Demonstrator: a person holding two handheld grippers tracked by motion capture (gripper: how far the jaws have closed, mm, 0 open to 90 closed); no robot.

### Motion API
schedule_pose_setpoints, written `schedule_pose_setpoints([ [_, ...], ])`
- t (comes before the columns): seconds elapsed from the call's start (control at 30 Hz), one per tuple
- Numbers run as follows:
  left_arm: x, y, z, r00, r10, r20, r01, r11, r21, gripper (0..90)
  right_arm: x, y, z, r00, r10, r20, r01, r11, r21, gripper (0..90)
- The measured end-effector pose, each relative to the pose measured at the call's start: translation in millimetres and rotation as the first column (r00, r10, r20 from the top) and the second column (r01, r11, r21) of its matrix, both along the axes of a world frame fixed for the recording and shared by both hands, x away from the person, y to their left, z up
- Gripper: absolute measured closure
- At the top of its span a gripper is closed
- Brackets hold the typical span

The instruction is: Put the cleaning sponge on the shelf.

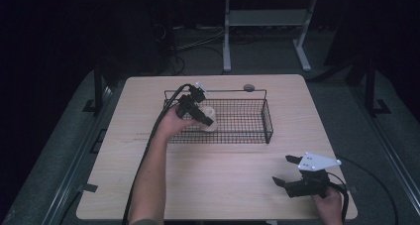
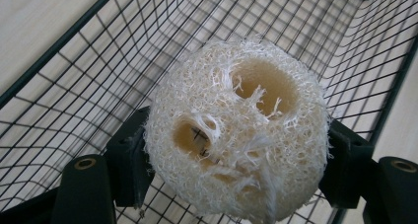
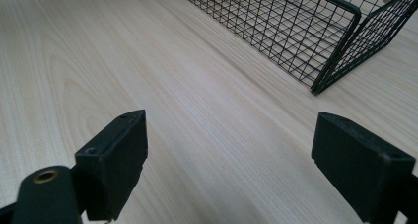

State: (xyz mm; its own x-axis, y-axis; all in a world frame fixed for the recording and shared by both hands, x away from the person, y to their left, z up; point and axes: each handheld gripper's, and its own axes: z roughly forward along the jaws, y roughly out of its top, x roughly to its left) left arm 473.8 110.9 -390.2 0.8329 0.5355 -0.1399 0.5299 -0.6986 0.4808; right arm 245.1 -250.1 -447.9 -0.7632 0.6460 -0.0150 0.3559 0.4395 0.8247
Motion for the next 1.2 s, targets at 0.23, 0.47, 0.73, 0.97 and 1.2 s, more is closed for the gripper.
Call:
schedule_pose_setpoints([
  [0.23,0.2,-1.7,-6.6,0.9999,0.007,-0.008,-0.007,1.0000,0.001,27.4,0.1,0.3,-0.1,1.0000,0.002,0.002,-0.002,1.000,-0.003,13.4],
  [0.47,1.8,-4.0,-10.5,0.9998,0.010,-0.017,-0.010,0.9999,0.011,27.4,0.2,0.5,-0.2,1.0000,0.003,0.003,-0.003,1.000,-0.006,13.4],
  [0.73,2.5,-6.4,-13.9,0.9997,0.009,-0.024,-0.009,0.9997,0.024,26.9,0.0,0.5,-0.1,1.0000,0.003,0.002,-0.003,1.000,-0.004,13.4],
  [0.97,2.6,-8.5,-16.6,0.9995,0.009,-0.030,-0.008,0.9994,0.033,26.8,-0.2,0.6,0.2,1.0000,0.003,0.003,-0.003,1.000,-0.002,13.4],
  [1.2,1.9,-8.1,-16.2,0.9996,0.010,-0.027,-0.009,0.9990,0.043,25.1,-0.2,0.7,0.2,1.0000,0.003,0.003,-0.003,1.000,-0.001,13.4],
])
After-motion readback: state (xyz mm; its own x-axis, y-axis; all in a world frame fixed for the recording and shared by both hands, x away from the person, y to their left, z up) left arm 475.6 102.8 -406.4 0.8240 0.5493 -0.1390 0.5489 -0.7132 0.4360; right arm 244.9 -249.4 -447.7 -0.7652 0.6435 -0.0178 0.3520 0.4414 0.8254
